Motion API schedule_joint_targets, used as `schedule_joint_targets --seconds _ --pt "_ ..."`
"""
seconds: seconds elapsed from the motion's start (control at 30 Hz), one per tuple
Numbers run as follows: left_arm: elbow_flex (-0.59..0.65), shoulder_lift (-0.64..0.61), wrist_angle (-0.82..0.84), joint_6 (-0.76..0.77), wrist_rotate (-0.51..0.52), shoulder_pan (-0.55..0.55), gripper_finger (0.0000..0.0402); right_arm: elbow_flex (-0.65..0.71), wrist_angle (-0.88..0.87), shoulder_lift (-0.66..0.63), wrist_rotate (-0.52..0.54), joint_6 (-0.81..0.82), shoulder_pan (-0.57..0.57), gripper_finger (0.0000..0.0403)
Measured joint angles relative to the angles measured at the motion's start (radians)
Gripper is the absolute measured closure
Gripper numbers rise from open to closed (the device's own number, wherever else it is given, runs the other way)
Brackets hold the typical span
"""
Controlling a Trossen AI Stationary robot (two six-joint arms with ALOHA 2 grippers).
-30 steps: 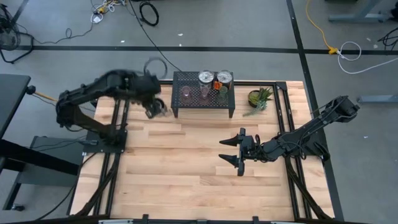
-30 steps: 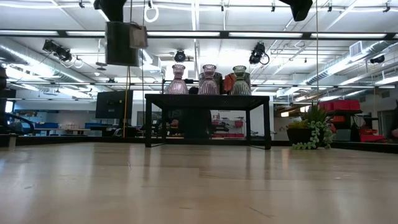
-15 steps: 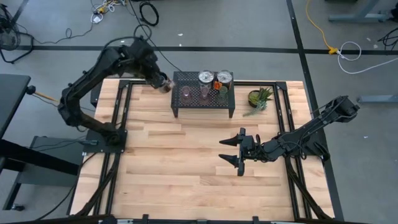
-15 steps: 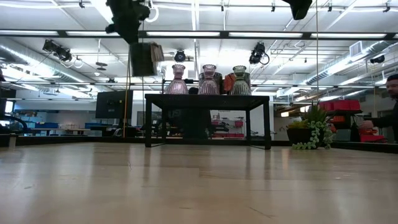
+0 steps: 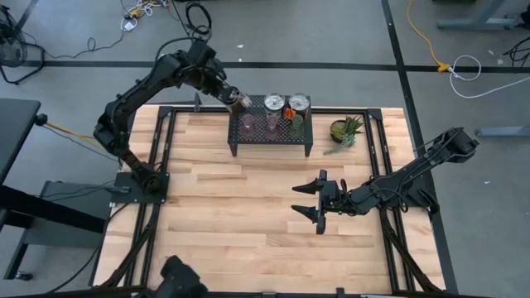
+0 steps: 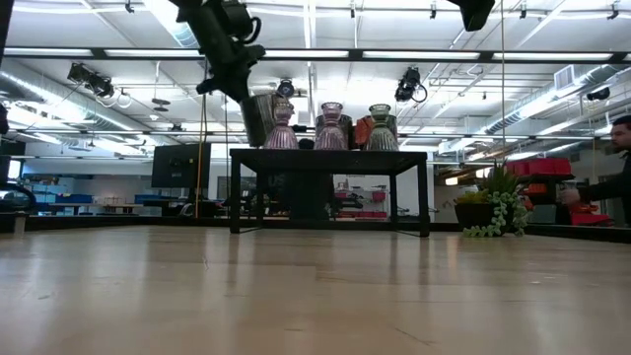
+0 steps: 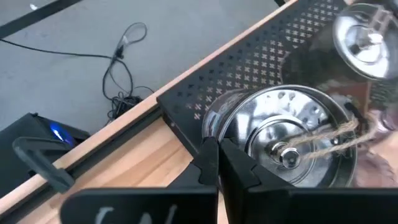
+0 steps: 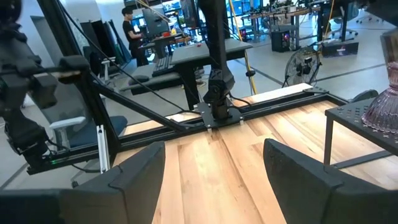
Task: Pick & Place candle stick holders
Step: Put the scented candle on the shelf aligned with the other silver scented candles
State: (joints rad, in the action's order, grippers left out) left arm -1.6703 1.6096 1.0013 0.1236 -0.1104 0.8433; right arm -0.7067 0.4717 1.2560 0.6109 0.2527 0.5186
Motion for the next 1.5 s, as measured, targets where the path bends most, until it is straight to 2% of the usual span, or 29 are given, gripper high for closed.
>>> schedule_joint_targets --seconds 0.3,0.47,1.1,1.5 --pt "0.000 0.042 -0.042 0.020 -0.035 0.006 0.0401 0.000 0.000 0.000 0.000 -0.004 0.000 0.0134" --pt "0.000 0.042 -0.095 0.045 -0.112 0.004 0.0401 0.000 0.000 0.000 0.001 -0.004 0.000 0.0134" --pt "0.000 0.053 -0.110 0.049 -0.063 -0.070 0.0401 0.000 0.000 0.000 0.001 -0.004 0.000 0.0134" --pt "0.000 0.105 -0.114 0.048 -0.053 -0.067 0.0401 0.000 -0.001 0.000 0.002 -0.008 0.000 0.0134"
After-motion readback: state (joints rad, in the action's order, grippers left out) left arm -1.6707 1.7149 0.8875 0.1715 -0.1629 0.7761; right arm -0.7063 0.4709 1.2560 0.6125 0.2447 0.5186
